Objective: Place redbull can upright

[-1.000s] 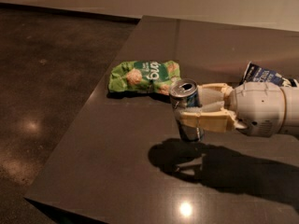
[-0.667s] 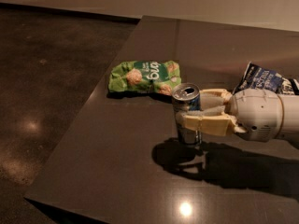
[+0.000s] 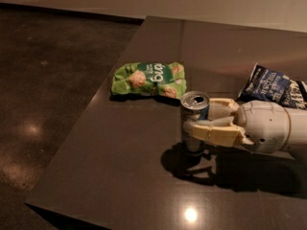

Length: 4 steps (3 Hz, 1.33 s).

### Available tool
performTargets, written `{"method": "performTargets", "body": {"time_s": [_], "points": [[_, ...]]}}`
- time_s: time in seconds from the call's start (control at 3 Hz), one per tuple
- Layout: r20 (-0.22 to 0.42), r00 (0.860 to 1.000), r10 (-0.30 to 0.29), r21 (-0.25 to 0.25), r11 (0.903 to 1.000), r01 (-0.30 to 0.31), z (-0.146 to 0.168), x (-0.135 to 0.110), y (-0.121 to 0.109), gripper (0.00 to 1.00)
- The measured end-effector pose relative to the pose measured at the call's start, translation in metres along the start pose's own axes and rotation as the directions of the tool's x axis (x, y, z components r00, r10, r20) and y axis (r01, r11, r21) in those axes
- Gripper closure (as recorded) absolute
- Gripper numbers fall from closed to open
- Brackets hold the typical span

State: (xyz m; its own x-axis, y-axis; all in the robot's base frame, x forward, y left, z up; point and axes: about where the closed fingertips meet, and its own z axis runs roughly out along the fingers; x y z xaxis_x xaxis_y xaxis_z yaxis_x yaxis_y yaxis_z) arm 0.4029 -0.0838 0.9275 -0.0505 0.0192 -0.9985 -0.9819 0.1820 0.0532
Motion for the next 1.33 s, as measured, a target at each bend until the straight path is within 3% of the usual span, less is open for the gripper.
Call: {"method": "performTargets", "body": {"time_s": [1.0, 1.33], "points": [[0.068, 0.996, -0.062, 0.000, 0.9981, 0.062, -0.0083, 0.0140, 0.0049, 0.15], [0.068, 0.996, -0.065, -0.003, 0.9978, 0.065, -0.0069, 0.0135, 0.0056, 0.00]]}}
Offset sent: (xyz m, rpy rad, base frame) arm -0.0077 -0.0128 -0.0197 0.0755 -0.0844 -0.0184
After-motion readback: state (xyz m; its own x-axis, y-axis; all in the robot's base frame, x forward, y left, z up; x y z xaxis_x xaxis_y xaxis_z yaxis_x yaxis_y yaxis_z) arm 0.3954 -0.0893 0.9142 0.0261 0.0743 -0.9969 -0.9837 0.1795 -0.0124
